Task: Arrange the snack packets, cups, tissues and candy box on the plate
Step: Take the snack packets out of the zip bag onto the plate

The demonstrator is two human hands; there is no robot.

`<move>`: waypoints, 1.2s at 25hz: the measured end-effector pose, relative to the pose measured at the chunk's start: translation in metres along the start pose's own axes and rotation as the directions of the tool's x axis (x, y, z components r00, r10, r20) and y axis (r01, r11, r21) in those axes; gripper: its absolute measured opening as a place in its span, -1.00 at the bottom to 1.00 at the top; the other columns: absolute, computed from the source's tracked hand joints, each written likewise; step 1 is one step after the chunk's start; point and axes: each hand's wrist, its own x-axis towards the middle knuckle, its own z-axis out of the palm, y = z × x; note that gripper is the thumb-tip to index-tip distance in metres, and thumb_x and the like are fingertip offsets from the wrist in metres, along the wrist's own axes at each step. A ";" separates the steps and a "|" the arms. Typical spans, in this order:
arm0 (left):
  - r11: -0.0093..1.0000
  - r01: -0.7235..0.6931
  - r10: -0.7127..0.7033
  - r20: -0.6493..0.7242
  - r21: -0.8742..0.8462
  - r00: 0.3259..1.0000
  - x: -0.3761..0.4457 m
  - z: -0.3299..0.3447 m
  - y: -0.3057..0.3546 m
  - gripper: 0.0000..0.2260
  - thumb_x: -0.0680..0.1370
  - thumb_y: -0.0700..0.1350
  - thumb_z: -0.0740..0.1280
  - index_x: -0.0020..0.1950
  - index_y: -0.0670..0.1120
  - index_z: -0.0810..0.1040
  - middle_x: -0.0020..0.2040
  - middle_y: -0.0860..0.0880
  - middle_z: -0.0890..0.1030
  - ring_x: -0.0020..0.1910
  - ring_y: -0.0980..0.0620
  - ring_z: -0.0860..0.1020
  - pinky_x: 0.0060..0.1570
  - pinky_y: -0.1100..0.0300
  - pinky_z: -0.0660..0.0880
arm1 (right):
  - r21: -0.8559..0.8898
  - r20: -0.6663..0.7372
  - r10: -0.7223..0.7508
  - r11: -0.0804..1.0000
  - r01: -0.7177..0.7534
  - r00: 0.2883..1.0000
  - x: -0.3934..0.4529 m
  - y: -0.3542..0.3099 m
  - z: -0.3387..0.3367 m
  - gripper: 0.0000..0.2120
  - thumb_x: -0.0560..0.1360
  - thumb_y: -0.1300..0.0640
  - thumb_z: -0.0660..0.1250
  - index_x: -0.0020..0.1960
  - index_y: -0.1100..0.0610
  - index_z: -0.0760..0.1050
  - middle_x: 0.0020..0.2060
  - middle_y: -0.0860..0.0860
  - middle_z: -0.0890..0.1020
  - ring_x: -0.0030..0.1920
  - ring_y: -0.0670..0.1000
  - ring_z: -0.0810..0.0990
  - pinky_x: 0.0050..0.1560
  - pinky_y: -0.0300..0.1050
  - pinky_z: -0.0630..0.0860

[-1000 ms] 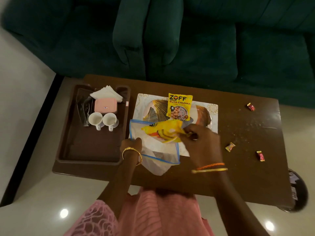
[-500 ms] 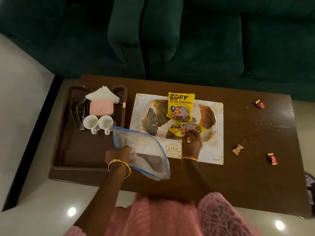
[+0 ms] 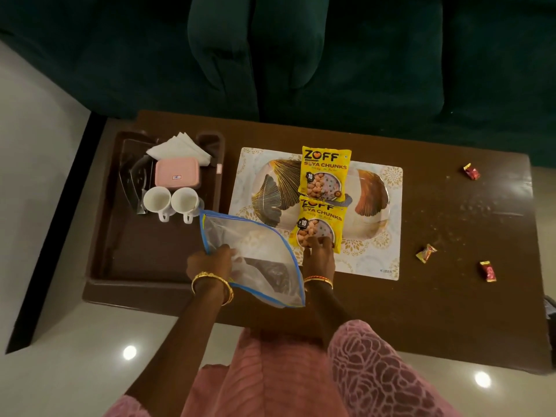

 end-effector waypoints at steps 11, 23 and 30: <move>0.958 0.177 -0.112 0.270 -0.227 0.956 -0.028 -0.015 0.013 -0.86 0.47 -0.30 0.31 -0.06 -0.38 0.55 -0.09 -0.24 0.57 -0.46 -0.04 0.52 -0.69 0.31 0.45 | 0.425 0.344 -0.394 0.875 0.233 0.852 -0.092 0.035 -0.029 0.05 0.20 -0.11 0.55 0.49 0.14 0.05 0.44 0.09 0.20 0.43 0.07 0.23 0.39 0.13 0.33; 0.908 0.264 -0.021 0.591 -0.327 0.806 -0.022 -0.026 0.057 -0.53 0.49 0.18 0.28 0.24 -0.13 0.41 0.23 -0.15 0.41 0.12 -0.13 0.47 0.02 -0.07 0.55 | 0.877 0.028 0.027 0.478 -0.037 0.999 -0.089 -0.025 -0.098 -0.84 0.56 0.17 0.21 -0.09 0.14 0.56 -0.15 0.14 0.66 -0.12 0.07 0.67 -0.17 -0.09 0.58; 0.983 -0.178 0.142 0.749 -0.032 0.647 0.012 -0.021 0.032 -0.06 0.11 0.44 0.44 0.40 0.09 0.31 0.38 0.05 0.44 0.38 -0.04 0.39 0.38 -0.14 0.28 | 0.950 0.179 -0.010 0.264 -0.170 0.984 -0.050 -0.015 -0.157 -0.79 0.60 0.15 0.11 -0.14 0.09 0.47 -0.47 -0.11 0.63 -0.43 -0.14 0.63 -0.39 -0.20 0.62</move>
